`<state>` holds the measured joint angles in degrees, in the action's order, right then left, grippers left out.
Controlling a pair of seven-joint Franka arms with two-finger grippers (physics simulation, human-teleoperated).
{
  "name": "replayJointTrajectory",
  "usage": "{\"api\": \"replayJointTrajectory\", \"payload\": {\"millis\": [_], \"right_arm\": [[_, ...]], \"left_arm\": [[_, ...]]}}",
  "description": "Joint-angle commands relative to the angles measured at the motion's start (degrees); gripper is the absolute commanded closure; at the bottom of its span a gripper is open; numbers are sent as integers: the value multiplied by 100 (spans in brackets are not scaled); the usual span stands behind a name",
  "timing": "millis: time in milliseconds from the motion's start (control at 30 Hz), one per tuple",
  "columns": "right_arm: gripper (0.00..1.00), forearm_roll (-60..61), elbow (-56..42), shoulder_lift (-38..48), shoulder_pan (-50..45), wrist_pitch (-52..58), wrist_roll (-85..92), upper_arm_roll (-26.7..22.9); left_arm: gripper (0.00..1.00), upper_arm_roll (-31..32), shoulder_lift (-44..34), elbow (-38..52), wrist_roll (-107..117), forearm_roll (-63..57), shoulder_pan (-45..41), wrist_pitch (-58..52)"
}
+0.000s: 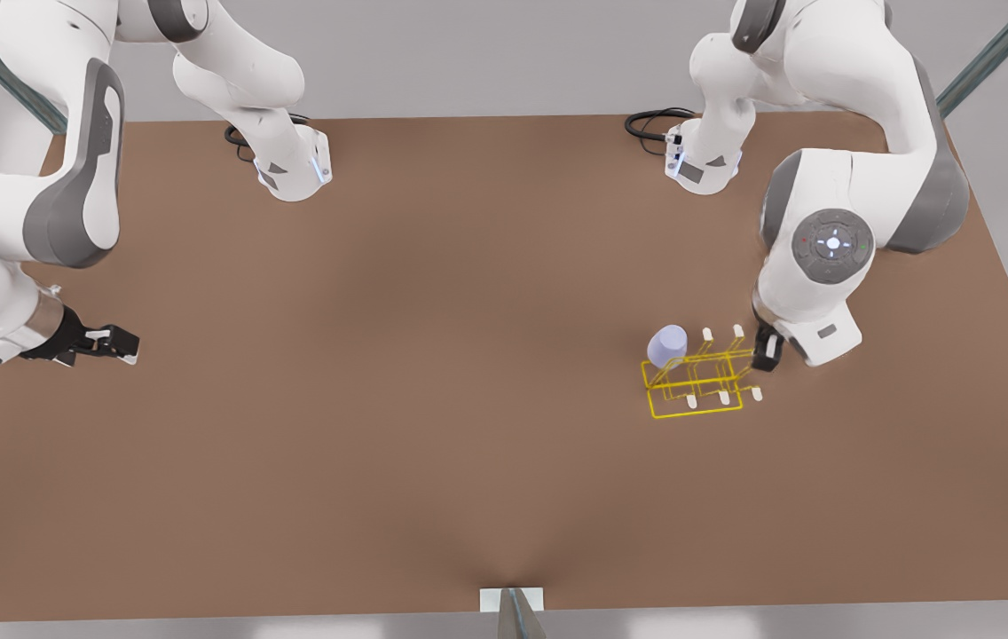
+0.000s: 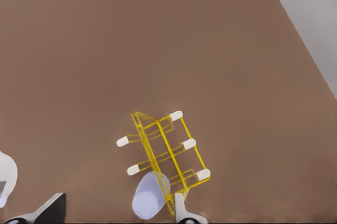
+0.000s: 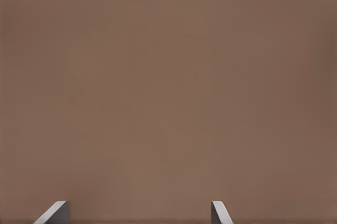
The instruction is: Place the cup on the cup holder
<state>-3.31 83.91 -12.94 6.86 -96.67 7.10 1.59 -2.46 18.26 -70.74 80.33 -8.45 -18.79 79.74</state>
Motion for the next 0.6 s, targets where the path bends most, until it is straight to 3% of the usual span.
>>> {"api": "replayJointTrajectory", "payload": {"millis": [0,133,567], "right_arm": [[0,5,-15,29,-1,8,63,-1],[0,-3,11,55,-71,25,28,26],[0,5,-15,64,-9,122,63,-1]], "left_arm": [[0,-18,-551,-537,-8912,801,33,1193],[0,-97,-139,-124,-8929,819,51,1131],[0,-299,-103,-97,-8991,792,51,1131]]}}
